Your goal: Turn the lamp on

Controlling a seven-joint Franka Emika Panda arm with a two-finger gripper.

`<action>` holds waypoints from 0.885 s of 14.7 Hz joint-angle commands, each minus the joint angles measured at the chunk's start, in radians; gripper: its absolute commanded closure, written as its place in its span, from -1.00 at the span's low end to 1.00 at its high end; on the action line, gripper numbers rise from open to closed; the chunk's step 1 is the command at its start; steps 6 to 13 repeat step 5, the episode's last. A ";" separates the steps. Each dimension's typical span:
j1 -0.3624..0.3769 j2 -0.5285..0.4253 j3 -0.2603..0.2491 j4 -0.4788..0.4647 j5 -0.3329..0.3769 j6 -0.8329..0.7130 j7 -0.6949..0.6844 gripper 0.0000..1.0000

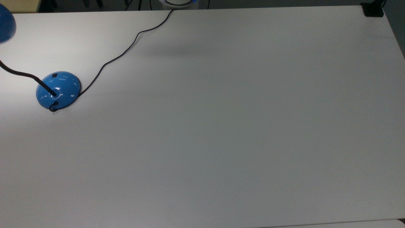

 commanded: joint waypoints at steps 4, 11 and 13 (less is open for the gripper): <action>0.011 -0.003 0.009 0.020 0.002 -0.026 0.031 -1.00; 0.011 -0.003 0.009 0.020 0.000 -0.026 0.034 -1.00; 0.011 -0.003 0.009 0.020 0.000 -0.026 0.034 -1.00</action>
